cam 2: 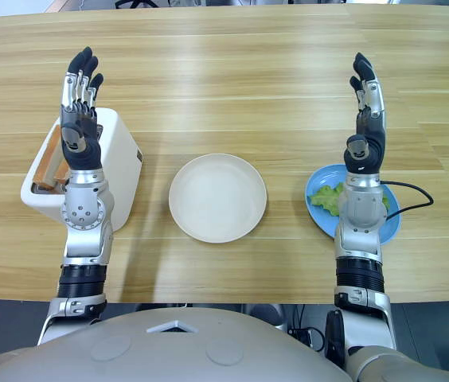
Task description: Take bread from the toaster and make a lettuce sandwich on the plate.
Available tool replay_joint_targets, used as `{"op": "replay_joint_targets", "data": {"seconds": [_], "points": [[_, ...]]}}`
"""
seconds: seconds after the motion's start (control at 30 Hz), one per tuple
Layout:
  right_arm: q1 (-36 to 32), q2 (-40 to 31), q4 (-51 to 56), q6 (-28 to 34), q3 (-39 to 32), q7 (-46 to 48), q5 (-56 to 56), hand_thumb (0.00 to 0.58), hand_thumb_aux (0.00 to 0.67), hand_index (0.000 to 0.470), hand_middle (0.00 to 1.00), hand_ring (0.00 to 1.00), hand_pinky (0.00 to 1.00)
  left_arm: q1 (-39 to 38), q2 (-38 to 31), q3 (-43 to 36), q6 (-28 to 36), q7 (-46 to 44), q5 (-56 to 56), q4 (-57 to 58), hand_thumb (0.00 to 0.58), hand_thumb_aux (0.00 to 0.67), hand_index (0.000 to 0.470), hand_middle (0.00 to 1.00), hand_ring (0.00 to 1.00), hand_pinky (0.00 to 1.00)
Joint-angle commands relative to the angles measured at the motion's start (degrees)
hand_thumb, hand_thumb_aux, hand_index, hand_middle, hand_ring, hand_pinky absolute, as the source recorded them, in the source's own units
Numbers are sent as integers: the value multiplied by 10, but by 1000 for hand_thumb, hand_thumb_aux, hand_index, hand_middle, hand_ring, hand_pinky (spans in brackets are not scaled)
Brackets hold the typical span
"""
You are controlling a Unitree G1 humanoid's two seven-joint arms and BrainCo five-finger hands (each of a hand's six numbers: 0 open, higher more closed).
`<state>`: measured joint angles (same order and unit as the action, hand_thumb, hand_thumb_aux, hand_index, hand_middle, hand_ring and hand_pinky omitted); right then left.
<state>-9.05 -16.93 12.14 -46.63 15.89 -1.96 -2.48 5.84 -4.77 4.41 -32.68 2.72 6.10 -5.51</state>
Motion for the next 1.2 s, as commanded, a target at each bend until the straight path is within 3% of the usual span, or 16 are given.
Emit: {"op": "replay_joint_targets", "data": {"seconds": [0.03, 0.13, 0.23, 0.3, 0.4, 0.47, 0.63, 0.77, 0.9, 1.07, 1.2], "points": [[-20, 9, 11, 68, 40, -95, -77, 0, 0, 0, 0, 0, 0, -1, -9, 14, 9, 2, -9, -5, 0, 0, 0, 0, 0, 0], [-28, 18, -4, 113, 51, -154, -127, 0, 0, 0, 0, 0, 0, 3, -10, 24, 17, 7, -11, -8, 0, 0, 0, 0, 0, 0], [-29, 27, -29, 139, 49, -151, -93, 0, 0, 0, 0, 0, 0, 6, -8, 36, 26, 26, 8, -7, 0, 0, 0, 0, 0, 0], [-31, 30, -37, 132, 47, -136, -54, 0, 0, 0, 0, 0, 0, 6, -7, 40, 31, 32, 7, -6, 0, 0, 0, 0, 0, 0], [-18, 15, -39, 67, 30, -93, -15, 0, 0, 0, 0, 0, 0, 12, -5, 46, 39, 43, 5, -1, 0, 0, 0, 0, 0, 0], [-1, 6, -48, 72, 10, -31, 41, 0, 0, 0, 0, 0, 0, 11, -8, 45, 43, 36, -5, -5, 0, 0, 0, 0, 0, 0], [20, -15, -48, 37, -7, 13, 42, 0, 0, 0, 0, 0, 0, -11, -41, 47, 60, 14, 29, -48, 0, 0, 0, 0, 0, 0], [23, -24, -47, 29, -7, 39, 62, 0, 0, 0, 0, 0, 0, -67, -119, 106, 127, -36, 40, -168, 0, 0, 0, 0, 0, 0], [36, -27, -60, 18, -10, 60, 66, 0, 0, 0, 0, 0, 0, -112, -245, 237, 225, -102, 41, -243, 0, 0, 0, 0, 0, 0], [58, -16, -87, 13, -7, 63, 63, 0, 0, 0, 0, 0, 0, -179, -373, 363, 283, -156, 111, -178, 0, 0, 0, 0, 0, 0], [60, -9, -92, 11, -15, 69, 57, 0, 0, 0, 0, 0, 0, -262, -404, 385, 285, -170, 172, -107, 0, 0, 0, 0, 0, 0]]}}
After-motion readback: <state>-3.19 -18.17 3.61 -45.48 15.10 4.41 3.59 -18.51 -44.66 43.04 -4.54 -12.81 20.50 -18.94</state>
